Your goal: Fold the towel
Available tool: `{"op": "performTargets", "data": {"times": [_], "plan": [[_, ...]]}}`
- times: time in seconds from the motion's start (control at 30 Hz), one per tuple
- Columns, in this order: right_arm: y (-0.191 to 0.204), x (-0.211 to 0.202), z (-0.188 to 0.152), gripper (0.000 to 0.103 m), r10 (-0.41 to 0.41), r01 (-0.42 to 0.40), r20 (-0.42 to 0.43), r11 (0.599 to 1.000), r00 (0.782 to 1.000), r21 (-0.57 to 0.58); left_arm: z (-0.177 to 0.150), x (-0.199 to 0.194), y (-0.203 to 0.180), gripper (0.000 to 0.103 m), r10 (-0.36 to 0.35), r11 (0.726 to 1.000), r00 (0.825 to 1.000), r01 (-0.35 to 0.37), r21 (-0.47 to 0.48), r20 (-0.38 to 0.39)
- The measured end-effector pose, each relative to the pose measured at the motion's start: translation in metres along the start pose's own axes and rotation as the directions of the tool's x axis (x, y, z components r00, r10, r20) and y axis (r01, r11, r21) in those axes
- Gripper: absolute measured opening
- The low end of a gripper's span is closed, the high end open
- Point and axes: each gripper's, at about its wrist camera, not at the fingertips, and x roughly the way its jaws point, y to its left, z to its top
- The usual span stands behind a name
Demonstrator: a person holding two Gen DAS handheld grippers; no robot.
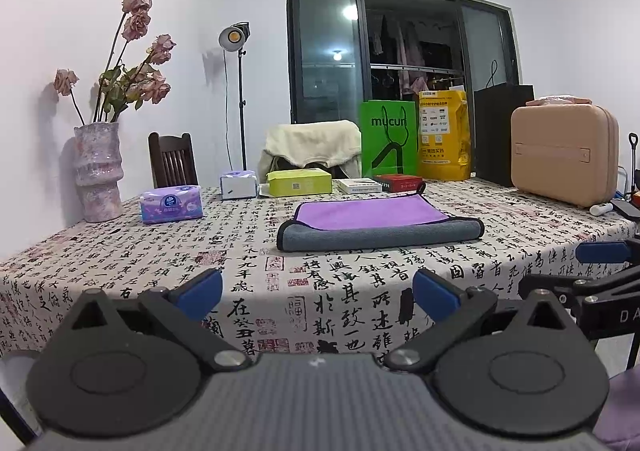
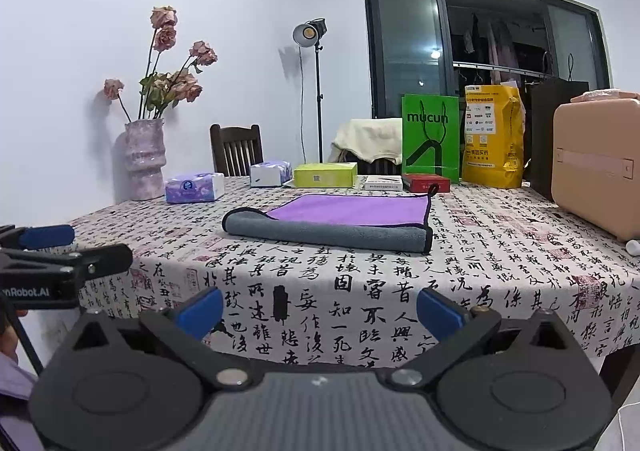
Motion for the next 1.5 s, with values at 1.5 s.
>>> {"op": "performTargets", "data": {"times": [1.5], "plan": [[-0.0021,-0.0028,-0.0001,0.103,-0.014,0.014,0.018,1.0,1.0,0.012,0.0011,-0.003,-0.0007,0.103,0.002,1.0,1.0,-0.002,0.017,0.011]]}}
